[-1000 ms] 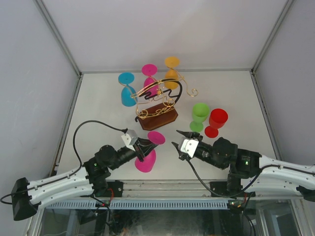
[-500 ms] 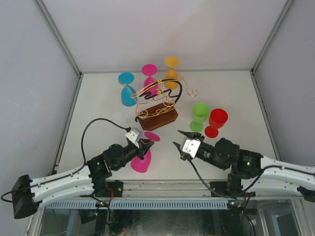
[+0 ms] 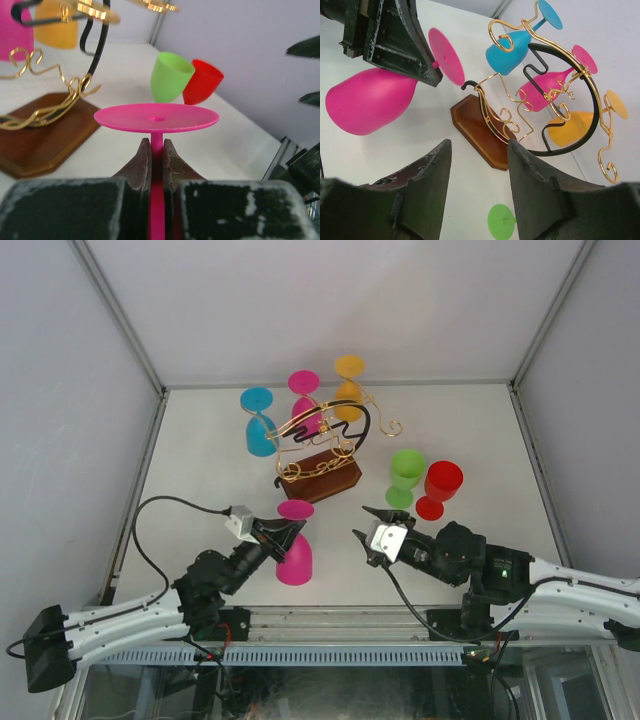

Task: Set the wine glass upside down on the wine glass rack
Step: Turn the wine glass upside down at the wine rack.

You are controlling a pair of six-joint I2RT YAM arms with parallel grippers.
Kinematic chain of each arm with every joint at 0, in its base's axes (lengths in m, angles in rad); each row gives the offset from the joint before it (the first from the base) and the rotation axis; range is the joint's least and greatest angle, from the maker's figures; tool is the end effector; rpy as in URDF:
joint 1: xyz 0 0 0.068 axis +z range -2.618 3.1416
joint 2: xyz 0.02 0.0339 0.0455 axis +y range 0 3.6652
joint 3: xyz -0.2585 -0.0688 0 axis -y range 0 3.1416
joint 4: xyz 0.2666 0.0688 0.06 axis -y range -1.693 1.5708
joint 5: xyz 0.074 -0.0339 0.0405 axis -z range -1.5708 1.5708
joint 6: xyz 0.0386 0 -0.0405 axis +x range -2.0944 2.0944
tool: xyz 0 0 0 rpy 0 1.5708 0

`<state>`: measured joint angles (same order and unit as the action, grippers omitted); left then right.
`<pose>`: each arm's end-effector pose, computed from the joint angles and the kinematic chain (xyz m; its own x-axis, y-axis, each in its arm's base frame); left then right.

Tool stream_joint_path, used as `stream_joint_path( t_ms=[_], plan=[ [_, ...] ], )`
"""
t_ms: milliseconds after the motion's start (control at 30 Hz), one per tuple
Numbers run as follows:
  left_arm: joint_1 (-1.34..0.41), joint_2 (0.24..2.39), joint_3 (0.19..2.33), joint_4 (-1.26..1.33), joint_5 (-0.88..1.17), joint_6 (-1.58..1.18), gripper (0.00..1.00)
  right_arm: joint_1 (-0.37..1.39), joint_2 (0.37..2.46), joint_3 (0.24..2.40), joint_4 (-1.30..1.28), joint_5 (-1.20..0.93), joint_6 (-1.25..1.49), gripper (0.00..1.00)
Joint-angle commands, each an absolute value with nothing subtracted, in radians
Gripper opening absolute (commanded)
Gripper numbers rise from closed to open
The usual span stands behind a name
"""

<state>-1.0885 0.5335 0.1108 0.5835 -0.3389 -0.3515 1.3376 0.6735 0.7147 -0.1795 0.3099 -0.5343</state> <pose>0.0921 -0.1483 0.2080 -0.1656 -0.3839 -0.9084 0.6671 0.6348 -0.3898 0.0557 0.1836 0.3304 0.4089 -0.3772 -0.8310 -0.7536 0.3740 -0.5406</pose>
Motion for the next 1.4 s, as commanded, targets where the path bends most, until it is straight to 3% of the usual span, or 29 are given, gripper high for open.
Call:
stream_joint_path(
  t_ms=[0,133,433,900,1367],
  plan=[
    [-1.087,0.571,0.11,0.873,-0.333,-0.25,0.0,1.348,0.661,0.712,-0.168,0.328,-0.515,0.48],
    [-1.067,0.703,0.089,1.086,-0.246,-0.191,0.0,1.348,0.661,0.713,-0.17,0.331,-0.517,0.48],
    [-0.984,0.987,0.163,1.264,0.016,-0.102,0.0,1.348,0.641,0.713,-0.194,0.345,-0.513,0.48],
    [-0.819,1.18,0.302,1.386,0.235,0.04,0.0,1.348,0.638,0.729,-0.262,0.36,-0.505,0.48],
    [-0.76,1.251,0.341,1.428,0.271,0.047,0.0,1.348,0.663,0.729,-0.249,0.355,-0.507,0.48]
  ],
)
